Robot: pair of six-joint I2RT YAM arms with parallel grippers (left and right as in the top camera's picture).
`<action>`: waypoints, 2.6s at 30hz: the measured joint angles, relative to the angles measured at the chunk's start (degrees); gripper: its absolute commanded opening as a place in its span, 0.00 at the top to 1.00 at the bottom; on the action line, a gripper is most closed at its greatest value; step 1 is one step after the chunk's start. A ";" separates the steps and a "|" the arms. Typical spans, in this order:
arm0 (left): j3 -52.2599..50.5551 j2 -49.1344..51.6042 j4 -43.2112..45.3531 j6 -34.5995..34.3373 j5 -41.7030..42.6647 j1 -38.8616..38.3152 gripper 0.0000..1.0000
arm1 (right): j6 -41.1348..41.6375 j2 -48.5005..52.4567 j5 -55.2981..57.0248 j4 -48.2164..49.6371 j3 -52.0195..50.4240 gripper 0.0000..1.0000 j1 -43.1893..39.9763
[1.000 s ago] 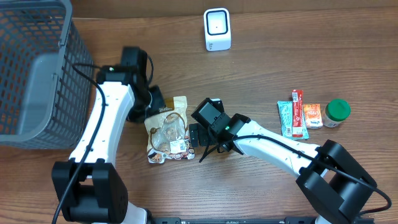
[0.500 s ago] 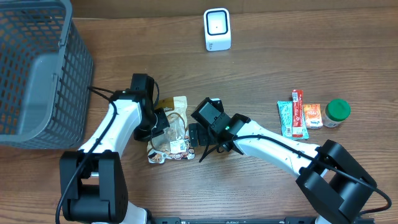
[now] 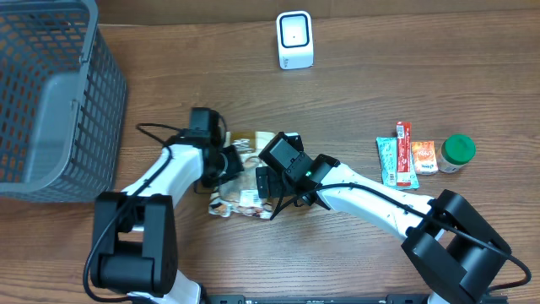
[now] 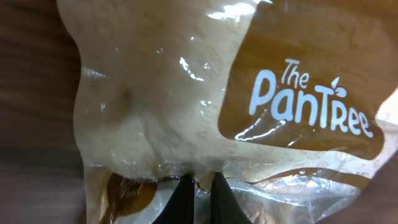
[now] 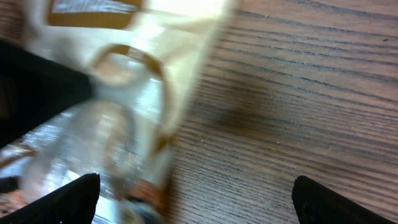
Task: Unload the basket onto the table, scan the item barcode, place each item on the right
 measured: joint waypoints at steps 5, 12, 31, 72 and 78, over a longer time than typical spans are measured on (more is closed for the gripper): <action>0.04 0.90 4.74 0.13 3.58 -4.94 0.96 | -0.26 0.00 0.39 -1.25 -0.22 0.00 0.00; 6.95 1.03 -4.55 1.31 4.61 -6.19 0.96 | 0.24 0.04 0.50 -1.14 -0.42 0.00 0.20; 10.27 -0.28 -25.97 1.75 -0.94 -6.38 0.96 | -3.26 -0.39 -9.14 0.28 0.42 0.00 -11.10; 0.76 -0.50 -4.61 -0.46 -12.52 -10.51 0.90 | -8.81 3.17 -23.21 -6.86 0.57 0.23 -15.15; 0.90 -0.48 -1.31 -0.46 -17.64 -10.23 0.86 | -6.60 3.17 -25.62 -9.25 0.57 0.23 -11.82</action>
